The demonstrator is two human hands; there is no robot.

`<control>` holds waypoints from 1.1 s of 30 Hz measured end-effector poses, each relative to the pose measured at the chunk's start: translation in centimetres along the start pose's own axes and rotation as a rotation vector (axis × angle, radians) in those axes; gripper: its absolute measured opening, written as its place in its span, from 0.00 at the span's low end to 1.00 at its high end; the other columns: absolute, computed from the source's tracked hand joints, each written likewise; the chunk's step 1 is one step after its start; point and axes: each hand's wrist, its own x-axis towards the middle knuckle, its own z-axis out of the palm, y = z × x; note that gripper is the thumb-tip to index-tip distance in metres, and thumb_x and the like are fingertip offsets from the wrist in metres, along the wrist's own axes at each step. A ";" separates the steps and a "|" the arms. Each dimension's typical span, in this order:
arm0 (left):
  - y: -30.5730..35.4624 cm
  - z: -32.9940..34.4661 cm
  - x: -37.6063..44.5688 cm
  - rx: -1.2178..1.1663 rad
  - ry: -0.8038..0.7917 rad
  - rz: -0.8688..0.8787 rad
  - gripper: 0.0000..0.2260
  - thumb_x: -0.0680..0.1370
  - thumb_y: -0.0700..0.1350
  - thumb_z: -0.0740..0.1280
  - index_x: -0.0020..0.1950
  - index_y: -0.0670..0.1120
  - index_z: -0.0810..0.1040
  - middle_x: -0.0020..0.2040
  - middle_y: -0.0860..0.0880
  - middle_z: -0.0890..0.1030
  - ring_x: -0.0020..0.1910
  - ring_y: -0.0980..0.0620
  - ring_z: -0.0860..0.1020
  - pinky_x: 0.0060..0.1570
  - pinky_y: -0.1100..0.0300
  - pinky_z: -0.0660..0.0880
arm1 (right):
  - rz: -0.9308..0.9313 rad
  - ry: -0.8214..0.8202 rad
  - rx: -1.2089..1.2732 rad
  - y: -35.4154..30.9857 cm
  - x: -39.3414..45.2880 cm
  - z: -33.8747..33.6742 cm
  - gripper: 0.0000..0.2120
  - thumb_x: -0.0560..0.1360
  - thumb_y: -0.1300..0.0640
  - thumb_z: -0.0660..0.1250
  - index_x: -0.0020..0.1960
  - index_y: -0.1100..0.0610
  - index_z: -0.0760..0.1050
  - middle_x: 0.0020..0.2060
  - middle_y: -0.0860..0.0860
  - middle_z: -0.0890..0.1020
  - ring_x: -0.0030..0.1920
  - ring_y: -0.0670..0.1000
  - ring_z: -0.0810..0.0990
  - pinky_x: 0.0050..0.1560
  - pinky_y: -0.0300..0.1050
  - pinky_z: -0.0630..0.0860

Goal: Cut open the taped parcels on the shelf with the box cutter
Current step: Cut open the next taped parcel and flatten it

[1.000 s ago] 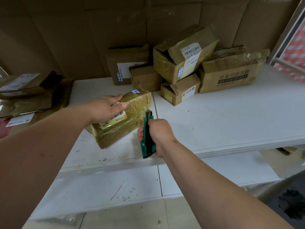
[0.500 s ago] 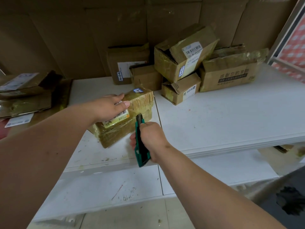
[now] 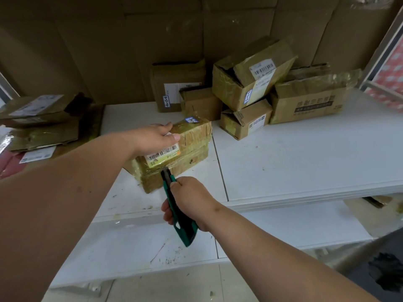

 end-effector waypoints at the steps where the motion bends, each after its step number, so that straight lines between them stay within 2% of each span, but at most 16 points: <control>1: -0.3 -0.4 -0.2 -0.151 -0.051 -0.028 0.30 0.80 0.58 0.62 0.79 0.57 0.54 0.76 0.48 0.66 0.72 0.45 0.68 0.70 0.49 0.64 | -0.007 -0.009 -0.011 -0.2 0.0 -0.3 0.15 0.84 0.59 0.50 0.66 0.63 0.67 0.33 0.57 0.79 0.25 0.52 0.77 0.27 0.41 0.76; 3: -1.4 -1.4 -0.8 -0.370 -0.153 -0.039 0.29 0.78 0.45 0.69 0.77 0.55 0.62 0.66 0.48 0.77 0.61 0.48 0.78 0.59 0.50 0.75 | -0.013 -0.040 -0.034 -0.6 -0.1 -1.0 0.13 0.84 0.59 0.51 0.62 0.64 0.68 0.33 0.58 0.79 0.25 0.51 0.78 0.26 0.40 0.75; 5: -2.9 -2.3 -1.5 -0.371 -0.194 0.014 0.26 0.74 0.37 0.71 0.68 0.56 0.71 0.63 0.50 0.78 0.58 0.51 0.78 0.51 0.57 0.74 | -0.005 -0.073 -0.053 -1.1 -0.1 -1.5 0.12 0.84 0.58 0.51 0.59 0.63 0.69 0.33 0.58 0.79 0.25 0.52 0.78 0.26 0.40 0.75; 6: -3.5 -2.6 -1.9 -0.367 -0.213 0.043 0.26 0.73 0.36 0.71 0.65 0.58 0.73 0.63 0.51 0.77 0.59 0.52 0.76 0.50 0.59 0.72 | -0.003 -0.087 -0.065 -1.2 -0.1 -1.6 0.11 0.84 0.58 0.52 0.57 0.63 0.69 0.33 0.58 0.80 0.26 0.52 0.79 0.27 0.41 0.76; 9: -4.5 -3.2 -2.7 -0.369 -0.276 0.082 0.32 0.69 0.33 0.73 0.64 0.62 0.73 0.68 0.56 0.72 0.65 0.54 0.71 0.56 0.62 0.69 | -0.013 -0.106 -0.085 -1.3 0.0 -1.7 0.10 0.84 0.58 0.52 0.55 0.62 0.70 0.32 0.57 0.80 0.26 0.52 0.80 0.28 0.42 0.76; 11: -4.6 -3.4 -3.0 -0.331 -0.312 0.076 0.38 0.68 0.29 0.73 0.66 0.65 0.70 0.73 0.59 0.63 0.70 0.55 0.64 0.63 0.62 0.64 | -0.022 -0.109 -0.100 -1.2 0.1 -1.8 0.09 0.84 0.58 0.53 0.54 0.61 0.70 0.32 0.57 0.81 0.26 0.52 0.80 0.28 0.42 0.76; 13: -4.5 -3.7 -3.2 -0.231 -0.347 0.047 0.44 0.68 0.28 0.73 0.70 0.68 0.65 0.75 0.63 0.55 0.73 0.57 0.57 0.66 0.62 0.60 | -0.031 -0.105 -0.106 -1.2 0.3 -2.0 0.09 0.83 0.58 0.53 0.52 0.60 0.70 0.31 0.57 0.81 0.25 0.53 0.80 0.27 0.41 0.76; 15: -4.1 -3.9 -3.4 -0.066 -0.342 0.023 0.45 0.70 0.34 0.75 0.73 0.69 0.58 0.76 0.64 0.52 0.74 0.57 0.55 0.68 0.62 0.58 | -0.034 -0.091 -0.089 -1.4 0.4 -2.2 0.08 0.83 0.59 0.53 0.51 0.60 0.69 0.29 0.56 0.81 0.25 0.52 0.79 0.26 0.41 0.76; 17: -3.7 -3.9 -3.4 0.112 -0.269 0.009 0.42 0.72 0.48 0.76 0.73 0.73 0.52 0.78 0.63 0.52 0.74 0.55 0.59 0.70 0.59 0.60 | -0.032 -0.063 -0.051 -1.5 0.5 -2.5 0.08 0.84 0.59 0.52 0.51 0.60 0.69 0.28 0.56 0.81 0.24 0.53 0.79 0.26 0.41 0.75; 19: -3.3 -3.6 -3.5 0.315 -0.165 0.015 0.40 0.67 0.66 0.70 0.69 0.78 0.45 0.78 0.63 0.55 0.73 0.52 0.63 0.70 0.53 0.61 | -0.028 -0.043 -0.013 -1.6 0.7 -2.9 0.10 0.84 0.59 0.52 0.49 0.60 0.69 0.28 0.56 0.80 0.25 0.53 0.79 0.26 0.41 0.75; 21: -3.3 -3.1 -3.4 0.500 -0.072 0.038 0.38 0.62 0.74 0.61 0.64 0.80 0.39 0.77 0.65 0.55 0.74 0.51 0.62 0.68 0.47 0.58 | -0.019 -0.048 0.001 -1.6 0.7 -3.2 0.11 0.84 0.59 0.52 0.48 0.60 0.70 0.28 0.57 0.81 0.26 0.54 0.79 0.27 0.41 0.75; 24: -3.8 -2.5 -3.1 0.489 -0.024 0.088 0.37 0.62 0.74 0.60 0.63 0.80 0.39 0.78 0.64 0.56 0.74 0.51 0.62 0.68 0.50 0.62 | -0.004 -0.063 0.014 -1.4 0.7 -3.3 0.11 0.84 0.59 0.53 0.49 0.61 0.71 0.28 0.57 0.81 0.26 0.54 0.79 0.27 0.42 0.75; 29: -4.2 -2.2 -3.2 0.474 0.019 0.110 0.39 0.68 0.69 0.64 0.73 0.72 0.45 0.78 0.59 0.58 0.71 0.50 0.65 0.65 0.51 0.69 | -0.020 -0.062 0.030 -0.9 0.3 -3.3 0.10 0.84 0.59 0.54 0.50 0.62 0.72 0.28 0.57 0.80 0.25 0.54 0.79 0.27 0.42 0.75; 33: -3.7 -1.6 -3.2 0.539 0.100 0.067 0.38 0.69 0.73 0.59 0.76 0.70 0.47 0.76 0.56 0.65 0.65 0.49 0.71 0.57 0.53 0.73 | -0.028 -0.187 -0.177 0.0 -0.7 -1.9 0.10 0.83 0.60 0.53 0.50 0.62 0.72 0.29 0.57 0.81 0.26 0.54 0.80 0.27 0.42 0.75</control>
